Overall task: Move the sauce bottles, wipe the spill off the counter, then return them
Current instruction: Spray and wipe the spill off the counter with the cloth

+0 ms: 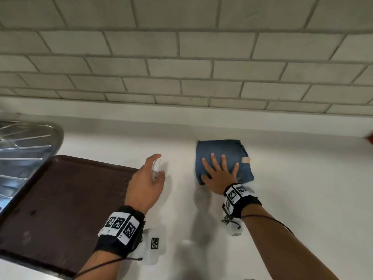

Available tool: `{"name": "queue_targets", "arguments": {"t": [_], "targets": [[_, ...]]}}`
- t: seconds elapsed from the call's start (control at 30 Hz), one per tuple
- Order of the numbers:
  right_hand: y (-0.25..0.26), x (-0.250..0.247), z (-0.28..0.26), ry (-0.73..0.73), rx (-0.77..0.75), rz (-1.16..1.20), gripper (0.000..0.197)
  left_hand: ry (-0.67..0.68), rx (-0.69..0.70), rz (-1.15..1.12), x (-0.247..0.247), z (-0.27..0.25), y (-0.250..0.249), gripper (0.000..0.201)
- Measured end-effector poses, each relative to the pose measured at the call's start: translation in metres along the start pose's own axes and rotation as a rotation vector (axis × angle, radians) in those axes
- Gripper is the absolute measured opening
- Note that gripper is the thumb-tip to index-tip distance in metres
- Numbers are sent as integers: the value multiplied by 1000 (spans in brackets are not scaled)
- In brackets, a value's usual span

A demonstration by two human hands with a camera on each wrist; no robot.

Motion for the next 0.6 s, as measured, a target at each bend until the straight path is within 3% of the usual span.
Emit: {"name": "queue_targets", "arguments": {"t": [0.1,0.17,0.3,0.4,0.6], "targets": [[40,26,-17,15,-93,-84,80,2,27,-51,-6,-3,5,47],[39,20,-13,11,-94,-84,75,12,47,-74,-9,-3,8,47],[25,-21,26,31,-15,16,70,15,63,-62,-17,-6,18,48],[41,-29,41,53,58,38,70,22,47,-100,-22,-12,28,46],[90,31,-18,-18,-83,-118,69,23,36,-129,-20,-22,31,45]]}}
Point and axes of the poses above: each hand's wrist, its own z-axis towards the middle knuckle, its own x-axis out of the palm, y = z × x, the point moved 6 cm from there along z, towards the middle knuckle, and after that the axes turned 12 degrees about y, right-handed, at the moved point
